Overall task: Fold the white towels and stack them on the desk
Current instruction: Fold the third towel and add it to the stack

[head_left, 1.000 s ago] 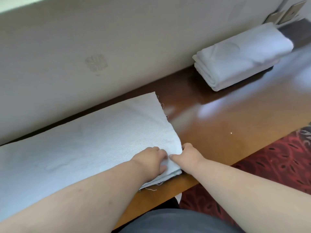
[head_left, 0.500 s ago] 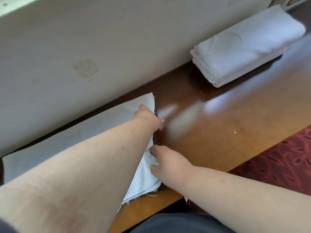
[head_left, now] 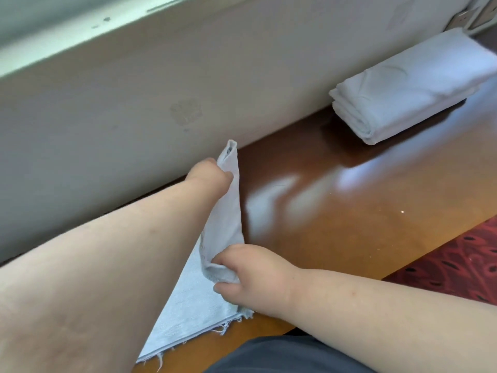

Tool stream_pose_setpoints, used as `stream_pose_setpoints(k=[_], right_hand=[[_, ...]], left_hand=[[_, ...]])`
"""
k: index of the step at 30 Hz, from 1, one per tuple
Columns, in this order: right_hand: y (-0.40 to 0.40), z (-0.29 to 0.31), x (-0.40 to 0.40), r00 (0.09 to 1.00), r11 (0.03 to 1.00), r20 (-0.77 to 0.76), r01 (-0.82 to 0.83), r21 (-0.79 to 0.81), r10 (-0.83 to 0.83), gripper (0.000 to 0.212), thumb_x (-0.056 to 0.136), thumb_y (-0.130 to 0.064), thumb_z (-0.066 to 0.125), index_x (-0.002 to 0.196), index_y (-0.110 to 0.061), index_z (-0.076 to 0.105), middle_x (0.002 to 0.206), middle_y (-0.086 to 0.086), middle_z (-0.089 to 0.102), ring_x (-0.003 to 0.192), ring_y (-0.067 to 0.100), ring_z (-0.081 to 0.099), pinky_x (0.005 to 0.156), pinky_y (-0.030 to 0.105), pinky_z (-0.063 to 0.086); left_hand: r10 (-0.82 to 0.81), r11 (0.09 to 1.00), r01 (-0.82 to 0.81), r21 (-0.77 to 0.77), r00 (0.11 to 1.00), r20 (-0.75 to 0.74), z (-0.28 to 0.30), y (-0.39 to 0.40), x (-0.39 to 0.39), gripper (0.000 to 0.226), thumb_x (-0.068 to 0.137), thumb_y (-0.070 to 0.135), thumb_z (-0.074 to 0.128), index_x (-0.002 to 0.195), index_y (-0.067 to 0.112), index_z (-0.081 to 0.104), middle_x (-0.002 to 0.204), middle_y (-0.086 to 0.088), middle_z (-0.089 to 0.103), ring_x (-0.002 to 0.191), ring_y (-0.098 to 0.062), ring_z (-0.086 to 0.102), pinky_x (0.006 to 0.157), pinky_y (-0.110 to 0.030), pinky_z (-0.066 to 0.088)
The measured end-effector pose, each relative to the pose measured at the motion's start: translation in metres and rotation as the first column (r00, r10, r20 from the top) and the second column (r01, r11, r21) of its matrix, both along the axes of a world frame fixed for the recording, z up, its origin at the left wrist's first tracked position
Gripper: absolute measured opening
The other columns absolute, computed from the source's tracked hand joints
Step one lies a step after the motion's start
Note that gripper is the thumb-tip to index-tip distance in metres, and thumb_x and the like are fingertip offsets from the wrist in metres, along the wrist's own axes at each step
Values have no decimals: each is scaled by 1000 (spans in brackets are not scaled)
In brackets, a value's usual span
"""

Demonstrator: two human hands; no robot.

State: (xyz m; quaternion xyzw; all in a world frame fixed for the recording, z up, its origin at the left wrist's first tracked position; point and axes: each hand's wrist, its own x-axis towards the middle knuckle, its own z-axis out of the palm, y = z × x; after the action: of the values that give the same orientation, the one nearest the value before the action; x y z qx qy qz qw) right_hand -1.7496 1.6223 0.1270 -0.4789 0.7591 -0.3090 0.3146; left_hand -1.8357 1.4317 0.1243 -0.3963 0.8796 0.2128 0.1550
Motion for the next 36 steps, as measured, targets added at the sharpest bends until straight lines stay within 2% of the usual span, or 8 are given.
stream_pose_setpoints(k=[3, 6, 11, 16, 19, 23, 29, 36], right_hand=[[-28, 7, 28, 999, 999, -39, -16, -35, 15, 26, 90, -35, 61, 94, -9, 60, 92, 4, 61, 91, 22, 54, 79, 38, 45], [-59, 10, 66, 999, 997, -3, 38, -61, -38, 33, 91, -38, 61, 110, -11, 63, 103, 1, 63, 99, 11, 50, 84, 31, 42], [-111, 9, 136, 1000, 1000, 15, -7, 4, 7, 35, 91, -45, 62, 112, -18, 65, 99, -1, 59, 97, 16, 54, 88, 35, 46], [-161, 9, 187, 1000, 1000, 16, -18, 22, 18, 25, 91, -46, 63, 110, -29, 67, 91, -9, 50, 88, 11, 53, 81, 30, 44], [-189, 10, 213, 996, 995, 11, -84, 53, 84, 33, 92, -44, 61, 124, -37, 63, 98, -7, 54, 95, 14, 55, 83, 30, 46], [-225, 6, 240, 977, 968, -43, -198, 156, 207, 36, 94, -38, 58, 126, -21, 63, 111, 0, 58, 102, 23, 58, 88, 41, 51], [-261, -20, 273, 946, 918, -7, -312, 246, 323, 26, 92, -29, 57, 113, -16, 65, 103, 3, 57, 84, 24, 57, 64, 33, 47], [-271, -53, 287, 844, 739, 133, -522, 426, 519, 49, 97, -30, 62, 138, -12, 43, 127, 14, 55, 109, 36, 57, 70, 33, 43]], left_hand=[[154, 986, -144, 87, 981, -115, 9, -48, 35, 29, 92, 25, 48, 114, 8, 58, 104, -13, 63, 98, -35, 62, 80, -34, 49], [374, 898, -278, 341, 890, -259, 11, -96, 84, 28, 88, 30, 55, 110, 15, 64, 103, -7, 68, 93, -32, 66, 83, -36, 55], [510, 789, -290, 542, 801, -314, 7, -166, 169, 38, 88, 47, 67, 112, 18, 66, 102, -2, 71, 92, -26, 69, 90, -40, 55], [613, 693, -291, 660, 719, -326, 2, -226, 233, 36, 93, 35, 67, 124, 18, 61, 103, 1, 71, 90, -20, 70, 86, -37, 55], [643, 662, -325, 675, 709, -289, -5, -256, 265, 40, 93, 33, 66, 131, 19, 58, 108, 0, 69, 96, -22, 68, 92, -40, 54], [682, 618, -376, 691, 694, -232, -22, -285, 297, 38, 94, 30, 65, 129, 17, 59, 112, -2, 70, 95, -21, 68, 91, -37, 53], [704, 595, -437, 674, 689, -175, -58, -311, 333, 43, 96, 27, 60, 137, 16, 53, 125, -8, 65, 103, -27, 65, 92, -39, 52], [561, 775, -447, 447, 812, -161, -90, -320, 347, 56, 94, 36, 60, 141, 12, 42, 132, -9, 58, 115, -29, 58, 100, -37, 48]])
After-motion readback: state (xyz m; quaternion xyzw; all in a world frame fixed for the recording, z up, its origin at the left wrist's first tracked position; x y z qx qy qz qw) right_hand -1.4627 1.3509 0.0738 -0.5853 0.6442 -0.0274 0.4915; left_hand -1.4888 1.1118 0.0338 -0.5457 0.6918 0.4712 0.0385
